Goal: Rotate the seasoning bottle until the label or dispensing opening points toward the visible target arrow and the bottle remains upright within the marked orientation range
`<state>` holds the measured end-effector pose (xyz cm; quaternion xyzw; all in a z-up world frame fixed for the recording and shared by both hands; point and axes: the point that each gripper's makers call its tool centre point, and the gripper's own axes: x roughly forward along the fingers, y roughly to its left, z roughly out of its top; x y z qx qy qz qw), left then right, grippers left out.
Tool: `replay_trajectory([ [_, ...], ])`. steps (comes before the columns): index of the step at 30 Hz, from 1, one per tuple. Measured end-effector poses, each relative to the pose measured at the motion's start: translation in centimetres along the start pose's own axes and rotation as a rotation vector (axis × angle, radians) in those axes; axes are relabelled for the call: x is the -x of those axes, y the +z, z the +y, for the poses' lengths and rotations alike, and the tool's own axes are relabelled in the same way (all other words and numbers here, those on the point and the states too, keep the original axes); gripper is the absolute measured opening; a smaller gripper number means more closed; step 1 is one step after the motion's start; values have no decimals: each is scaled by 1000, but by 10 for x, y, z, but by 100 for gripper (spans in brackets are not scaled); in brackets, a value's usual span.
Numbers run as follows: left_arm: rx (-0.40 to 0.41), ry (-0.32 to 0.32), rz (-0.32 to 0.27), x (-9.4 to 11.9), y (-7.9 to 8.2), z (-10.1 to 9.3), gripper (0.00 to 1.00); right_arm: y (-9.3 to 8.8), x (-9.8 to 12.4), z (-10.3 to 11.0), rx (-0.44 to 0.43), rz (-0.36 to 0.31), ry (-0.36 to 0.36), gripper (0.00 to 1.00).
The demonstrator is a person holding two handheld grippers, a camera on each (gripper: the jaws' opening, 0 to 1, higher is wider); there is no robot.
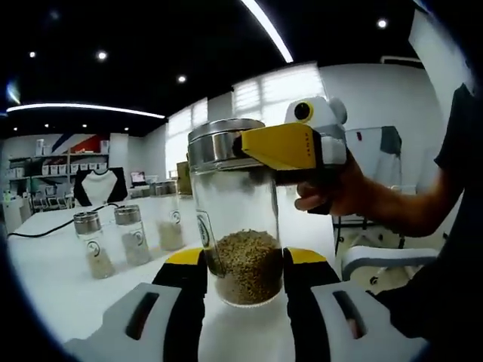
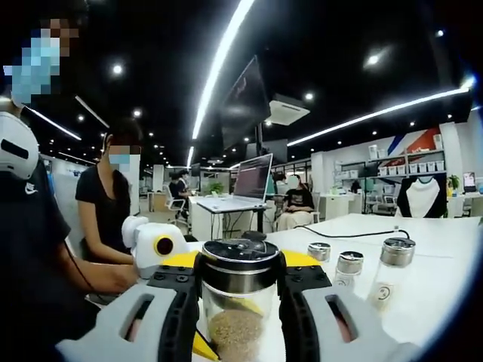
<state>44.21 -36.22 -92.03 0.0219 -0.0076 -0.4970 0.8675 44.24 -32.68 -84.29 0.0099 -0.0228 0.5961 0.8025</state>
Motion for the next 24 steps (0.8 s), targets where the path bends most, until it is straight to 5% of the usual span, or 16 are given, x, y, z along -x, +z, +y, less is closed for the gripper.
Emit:
replay_trajectory([
  [7,-8,61,39,-3,-1,-2,41,-1,3,2,32,5,-18,38],
  [14,-91,164,62,-2,-4,10,41,-7,4,1,83,-2,-148,37],
  [24,-10,208,62,-4,-7,11,40,-11,-1,4,202,28,-266,36],
])
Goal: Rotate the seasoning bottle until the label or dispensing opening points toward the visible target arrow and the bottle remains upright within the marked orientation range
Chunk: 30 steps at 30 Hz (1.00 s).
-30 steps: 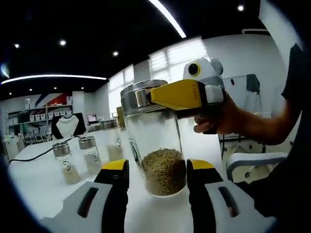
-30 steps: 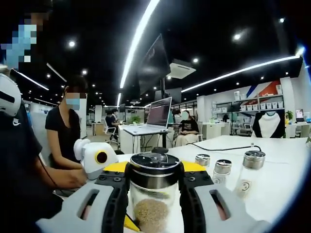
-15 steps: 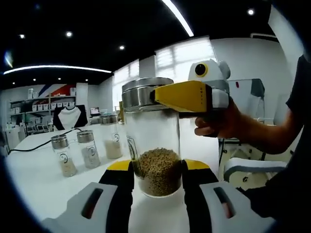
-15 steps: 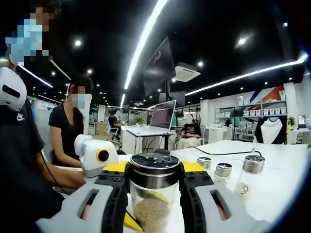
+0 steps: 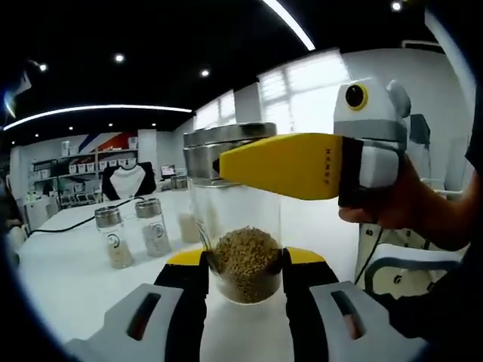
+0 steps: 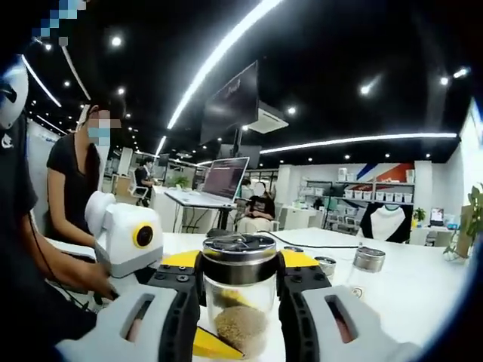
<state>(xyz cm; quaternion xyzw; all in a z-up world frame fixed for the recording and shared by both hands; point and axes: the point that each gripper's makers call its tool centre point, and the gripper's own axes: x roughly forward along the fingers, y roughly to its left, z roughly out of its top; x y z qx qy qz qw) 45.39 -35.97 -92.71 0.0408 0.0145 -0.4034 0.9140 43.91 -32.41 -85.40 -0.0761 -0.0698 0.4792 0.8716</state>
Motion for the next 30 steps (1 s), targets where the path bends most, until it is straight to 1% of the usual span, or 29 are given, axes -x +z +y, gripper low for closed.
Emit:
replay_trajectory([
  [2,5,5,5,-1,-1,0,40,-1,0,1,33,14,-21,36],
  [5,-6,27,8,0,-1,3,41,-2,-1,-1,35,19,-46,36],
  [6,-4,36,12,0,-2,4,41,-2,0,-3,30,21,-61,36],
  [8,-15,90,25,0,-3,11,40,-3,-2,-7,11,20,-105,35],
  [10,-35,126,33,0,-3,14,40,-4,-2,-9,-1,17,-128,35],
  [12,-27,138,33,0,-3,15,40,-5,-4,-10,-7,11,-154,35],
  [14,-27,164,32,-1,-4,18,40,-6,-5,-12,-13,9,-173,35],
  [16,-49,191,40,-1,-5,20,40,-8,-6,-15,-34,13,-198,35],
  [18,-79,205,46,-1,-5,20,40,-10,-5,-18,-45,16,-229,36],
  [22,-64,190,40,-1,-4,18,41,-10,-5,-20,-53,3,-246,36],
  [25,-101,180,38,-1,-3,16,41,-11,-2,-23,-93,7,-243,35],
  [26,-105,162,30,-2,-3,15,41,-11,0,-24,-93,13,-234,35],
  [27,-95,139,18,-3,-2,14,41,-11,1,-24,-119,10,-219,35],
  [28,-66,91,6,-4,-1,9,41,-11,2,-24,-136,5,-203,35],
  [29,-58,66,1,-4,-1,7,42,-11,4,-24,-172,-5,-172,34],
  [30,-50,43,-2,-4,0,7,42,-11,5,-25,-190,-9,-163,34],
])
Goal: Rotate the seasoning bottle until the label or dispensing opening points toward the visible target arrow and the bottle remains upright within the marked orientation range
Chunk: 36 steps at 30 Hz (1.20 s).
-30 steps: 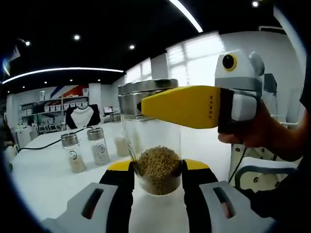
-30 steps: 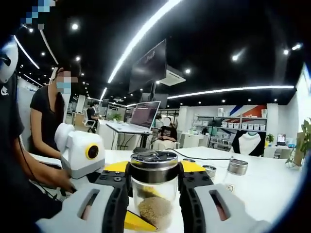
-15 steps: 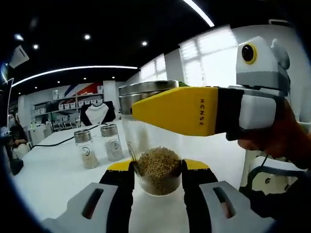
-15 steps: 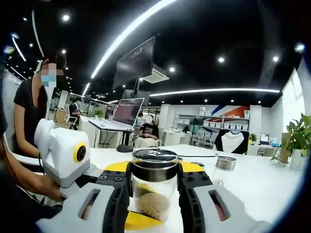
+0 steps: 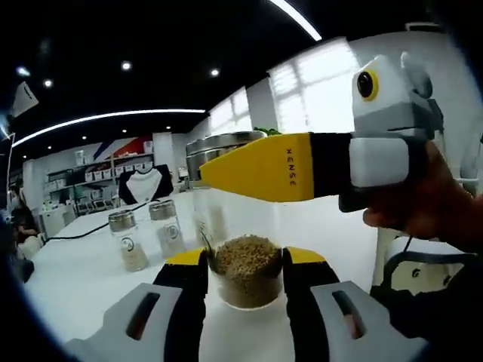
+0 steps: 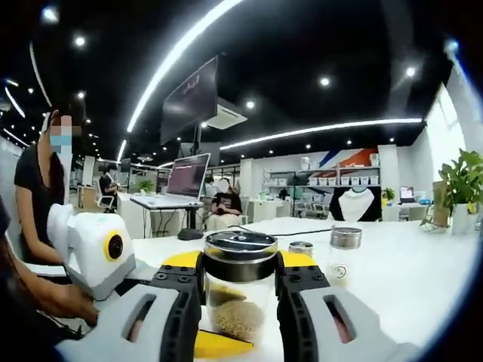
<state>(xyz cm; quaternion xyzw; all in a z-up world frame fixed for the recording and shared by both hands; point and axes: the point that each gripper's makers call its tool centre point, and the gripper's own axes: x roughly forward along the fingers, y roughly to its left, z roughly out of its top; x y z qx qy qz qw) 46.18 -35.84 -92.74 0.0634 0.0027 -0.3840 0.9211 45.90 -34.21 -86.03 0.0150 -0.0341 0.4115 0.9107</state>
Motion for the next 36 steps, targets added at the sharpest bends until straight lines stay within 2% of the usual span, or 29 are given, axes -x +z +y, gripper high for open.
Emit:
replay_trajectory([
  [3,29,-66,-33,2,5,-5,42,3,6,-4,-108,-34,49,34],
  [5,97,-125,-67,5,12,-8,41,8,10,-4,-145,-59,103,34],
  [6,119,-145,-79,7,15,-10,41,10,11,-3,-149,-67,122,34],
  [9,224,-298,-83,14,18,-23,40,13,20,14,-85,-58,251,34],
  [10,236,-327,-91,16,19,-26,40,15,22,18,-86,-70,277,34],
  [13,223,-367,-113,20,24,-31,41,23,28,28,-90,-106,340,34],
  [17,225,-403,-126,23,29,-39,41,26,32,34,-82,-124,381,34],
  [19,224,-403,-117,23,28,-40,41,25,32,33,-86,-117,388,35],
  [23,187,-354,-94,20,26,-39,41,22,32,29,-83,-108,376,35],
  [26,156,-269,-103,17,29,-29,40,25,30,21,-83,-128,334,35],
  [27,127,-227,-93,15,28,-24,40,25,28,20,-77,-128,313,35],
  [30,57,-154,-72,12,24,-17,40,21,23,18,-50,-117,269,35],
  [33,31,-113,-67,10,21,-15,40,19,18,19,-33,-110,234,35],
  [36,4,-46,-58,7,19,-7,40,16,12,15,-24,-98,174,36],
])
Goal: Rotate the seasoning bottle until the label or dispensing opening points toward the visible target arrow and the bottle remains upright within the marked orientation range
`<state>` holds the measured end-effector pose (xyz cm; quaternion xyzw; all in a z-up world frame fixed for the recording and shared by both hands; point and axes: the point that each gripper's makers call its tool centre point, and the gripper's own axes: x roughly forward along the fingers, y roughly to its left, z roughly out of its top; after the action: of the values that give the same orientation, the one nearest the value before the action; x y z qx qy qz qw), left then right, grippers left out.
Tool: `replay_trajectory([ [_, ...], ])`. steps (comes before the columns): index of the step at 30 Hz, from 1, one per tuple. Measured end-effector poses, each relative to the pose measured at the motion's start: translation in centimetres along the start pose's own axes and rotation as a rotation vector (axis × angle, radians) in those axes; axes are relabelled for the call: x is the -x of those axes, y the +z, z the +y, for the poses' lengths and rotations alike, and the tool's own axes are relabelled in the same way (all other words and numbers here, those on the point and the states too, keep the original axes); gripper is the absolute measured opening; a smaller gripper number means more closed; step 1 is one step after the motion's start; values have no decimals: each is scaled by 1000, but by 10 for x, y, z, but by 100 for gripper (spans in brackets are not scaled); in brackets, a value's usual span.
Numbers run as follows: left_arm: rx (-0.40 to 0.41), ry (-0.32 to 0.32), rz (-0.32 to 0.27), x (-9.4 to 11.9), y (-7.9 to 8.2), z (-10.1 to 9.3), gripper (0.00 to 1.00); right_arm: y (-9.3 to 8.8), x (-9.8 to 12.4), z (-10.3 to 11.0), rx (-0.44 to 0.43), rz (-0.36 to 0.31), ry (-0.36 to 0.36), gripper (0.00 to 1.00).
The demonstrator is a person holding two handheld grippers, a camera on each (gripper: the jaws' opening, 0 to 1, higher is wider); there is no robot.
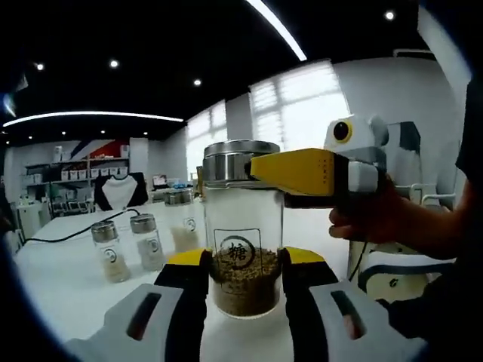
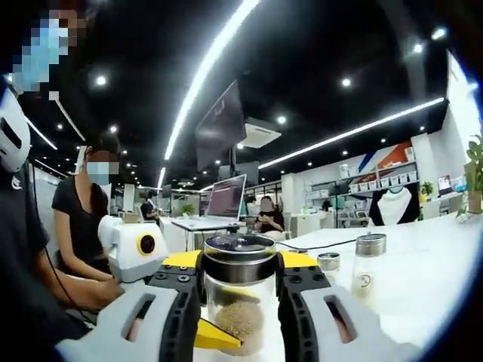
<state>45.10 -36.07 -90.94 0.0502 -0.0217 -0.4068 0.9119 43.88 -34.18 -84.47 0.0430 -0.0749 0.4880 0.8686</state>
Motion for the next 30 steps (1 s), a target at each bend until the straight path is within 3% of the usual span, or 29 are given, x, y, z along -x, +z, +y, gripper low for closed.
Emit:
replay_trajectory([
  [6,0,110,17,-4,-7,9,40,-7,-4,-15,-29,6,-114,36],
  [13,-6,140,29,-6,-13,13,41,-12,-8,-14,20,41,-162,36],
  [18,-58,98,46,-5,-16,14,41,-16,-4,-16,-5,61,-119,35],
  [24,62,-63,-31,-2,-2,-2,41,-3,2,-5,5,25,-19,35],
  [26,77,-114,-50,0,1,-8,42,2,4,6,5,8,55,35],
  [30,78,-180,-57,3,6,-16,43,6,9,13,3,-2,106,35],
])
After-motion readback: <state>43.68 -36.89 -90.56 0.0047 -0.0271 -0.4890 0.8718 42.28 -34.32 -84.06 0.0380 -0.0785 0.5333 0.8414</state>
